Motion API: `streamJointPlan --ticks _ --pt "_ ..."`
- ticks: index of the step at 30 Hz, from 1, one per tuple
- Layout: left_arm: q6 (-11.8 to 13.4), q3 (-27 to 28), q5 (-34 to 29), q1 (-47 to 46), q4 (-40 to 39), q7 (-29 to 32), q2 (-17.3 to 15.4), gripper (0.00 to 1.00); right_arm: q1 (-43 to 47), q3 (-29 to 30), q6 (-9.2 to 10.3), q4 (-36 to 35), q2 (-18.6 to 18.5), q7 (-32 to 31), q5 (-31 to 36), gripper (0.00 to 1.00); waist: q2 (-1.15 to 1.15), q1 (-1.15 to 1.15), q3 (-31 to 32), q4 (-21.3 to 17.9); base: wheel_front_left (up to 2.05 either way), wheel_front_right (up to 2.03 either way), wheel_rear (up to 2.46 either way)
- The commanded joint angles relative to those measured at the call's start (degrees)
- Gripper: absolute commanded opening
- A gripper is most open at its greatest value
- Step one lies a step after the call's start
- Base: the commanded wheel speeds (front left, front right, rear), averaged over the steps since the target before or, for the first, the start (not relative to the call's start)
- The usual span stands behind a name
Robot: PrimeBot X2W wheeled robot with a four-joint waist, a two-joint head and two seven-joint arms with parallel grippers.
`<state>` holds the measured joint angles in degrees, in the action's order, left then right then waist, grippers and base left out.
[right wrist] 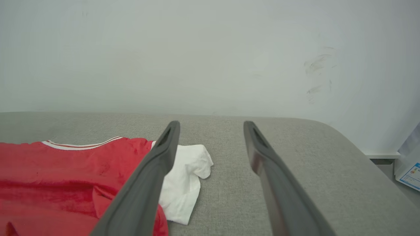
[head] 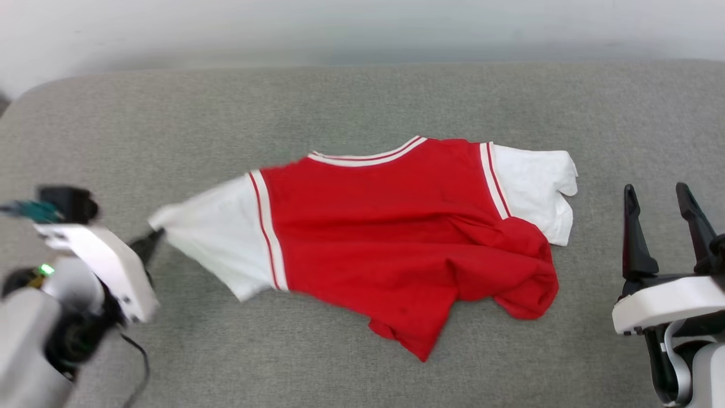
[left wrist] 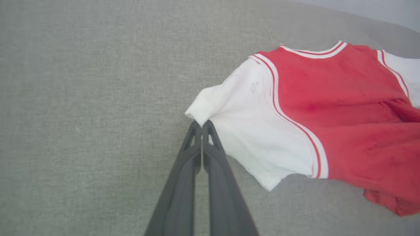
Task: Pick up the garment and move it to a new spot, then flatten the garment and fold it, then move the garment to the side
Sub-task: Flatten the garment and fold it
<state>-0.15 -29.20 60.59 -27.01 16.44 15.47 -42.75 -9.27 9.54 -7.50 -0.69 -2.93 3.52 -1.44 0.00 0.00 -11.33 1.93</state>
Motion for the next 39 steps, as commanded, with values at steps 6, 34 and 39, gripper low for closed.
streamJointPlan --ticks 6,34,39 --pt "2.87 -2.12 -4.43 3.62 -3.38 -5.29 2.59 1.00 1.29 0.12 0.02 0.87 0.08 -0.97 0.10 1.00 0.00 0.00 1.63 1.61 0.00 0.00 0.00" --pt "1.86 18.03 -37.32 24.40 -25.40 -30.67 23.04 1.00 -2.24 -3.77 0.03 -0.88 -8.71 -24.94 -5.07 1.00 0.00 0.00 -0.93 6.84 0.00 0.00 0.00" --pt "-1.15 19.42 -39.09 22.42 -24.66 -30.68 25.76 1.00 -11.49 -3.34 0.03 2.59 -14.54 -44.65 -9.96 1.00 0.00 0.00 -4.79 8.74 0.00 0.00 0.00"
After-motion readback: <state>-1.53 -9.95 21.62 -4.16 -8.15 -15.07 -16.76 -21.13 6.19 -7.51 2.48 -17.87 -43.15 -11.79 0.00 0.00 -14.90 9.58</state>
